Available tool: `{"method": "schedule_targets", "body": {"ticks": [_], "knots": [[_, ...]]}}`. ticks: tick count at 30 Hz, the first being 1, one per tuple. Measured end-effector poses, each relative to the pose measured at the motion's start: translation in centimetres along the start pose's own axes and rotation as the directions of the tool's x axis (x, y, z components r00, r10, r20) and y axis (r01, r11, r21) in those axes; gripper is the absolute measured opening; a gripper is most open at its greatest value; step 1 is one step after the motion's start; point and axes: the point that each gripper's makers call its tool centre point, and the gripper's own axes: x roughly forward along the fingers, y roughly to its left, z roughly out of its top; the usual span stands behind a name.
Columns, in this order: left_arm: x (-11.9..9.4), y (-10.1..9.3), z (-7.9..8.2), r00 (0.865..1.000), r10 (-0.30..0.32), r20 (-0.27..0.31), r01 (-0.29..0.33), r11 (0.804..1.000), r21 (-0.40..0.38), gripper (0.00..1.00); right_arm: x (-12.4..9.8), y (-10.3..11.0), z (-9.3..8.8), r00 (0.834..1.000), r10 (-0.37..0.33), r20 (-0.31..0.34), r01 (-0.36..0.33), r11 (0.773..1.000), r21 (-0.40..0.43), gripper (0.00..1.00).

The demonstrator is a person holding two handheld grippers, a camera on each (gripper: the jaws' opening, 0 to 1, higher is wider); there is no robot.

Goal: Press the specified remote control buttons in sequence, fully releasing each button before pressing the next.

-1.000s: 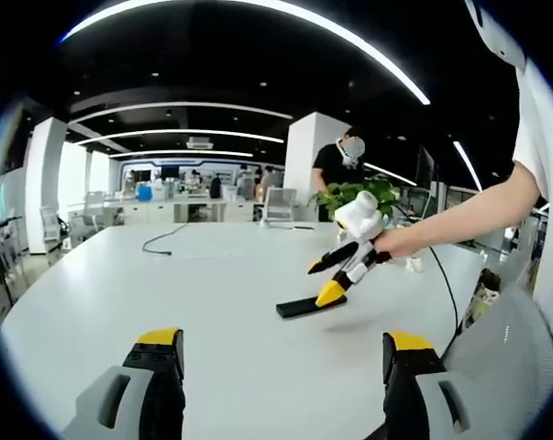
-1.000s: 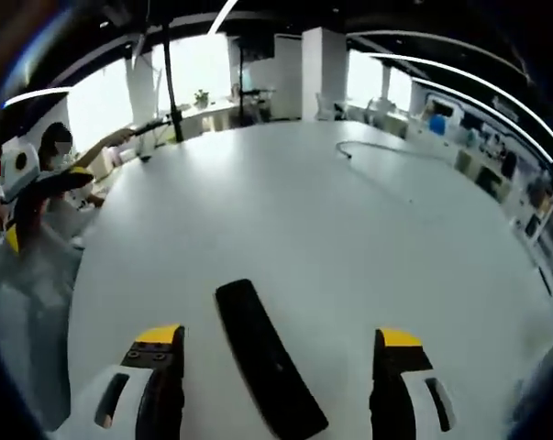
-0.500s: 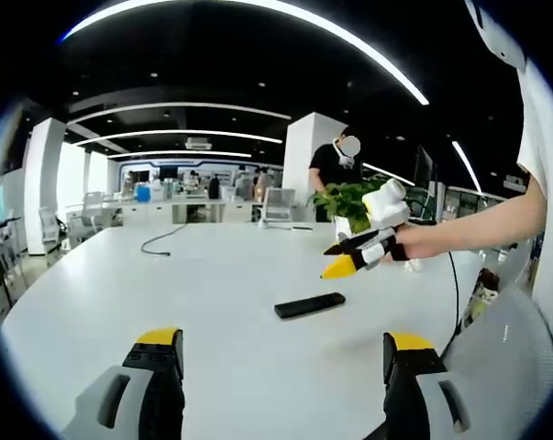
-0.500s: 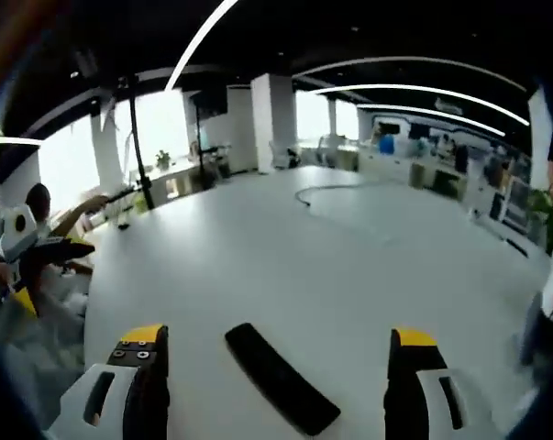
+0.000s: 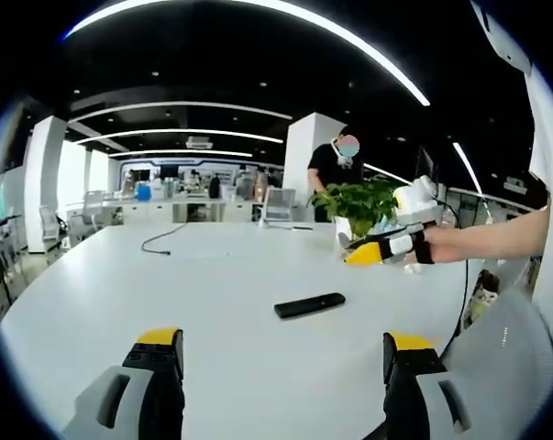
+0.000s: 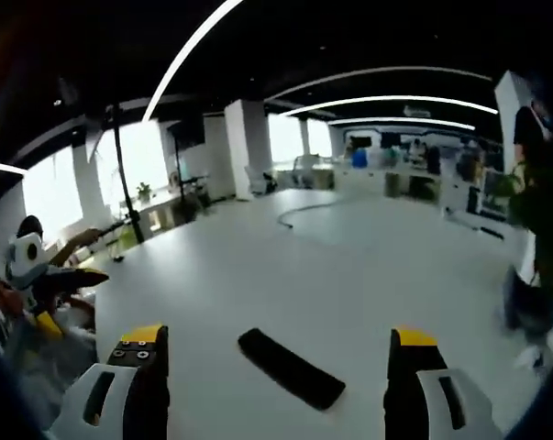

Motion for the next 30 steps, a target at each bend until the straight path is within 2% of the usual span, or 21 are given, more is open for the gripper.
{"method": "schedule_targets", "body": {"ticks": [2,10,16,20,23,30], "knots": [[0.0,-0.2,0.0,1.000,-0.010,-0.002,0.010,1.000,-0.013,0.93,-0.8,0.2,0.2,1.000,-0.012,0.022,0.012,1.000,0.012,0.99],[0.3,-0.3,-0.3,1.000,-0.026,-0.010,0.026,0.999,-0.035,0.96,-4.0,0.3,0.7,0.992,-0.100,0.079,0.102,0.994,-0.032,0.99],[0.4,-0.5,-0.3,0.999,-0.037,-0.012,0.037,0.999,-0.034,0.97,-6.0,0.3,0.5,0.987,-0.130,0.097,0.133,0.991,-0.026,0.99],[0.4,-0.6,-0.4,0.999,-0.045,-0.019,0.044,0.999,-0.029,0.97,-7.9,-0.2,-0.3,0.985,-0.157,0.070,0.162,0.984,-0.075,0.99],[0.6,-1.1,-0.7,0.997,-0.066,-0.033,0.065,0.998,-0.016,0.97,-9.2,-0.6,-0.7,0.982,-0.176,0.071,0.181,0.981,-0.070,0.99],[0.6,-1.0,-0.5,0.997,-0.065,-0.031,0.064,0.998,-0.016,0.97,-11.6,-0.6,-2.3,0.973,-0.220,0.073,0.222,0.975,-0.021,0.99]]}}
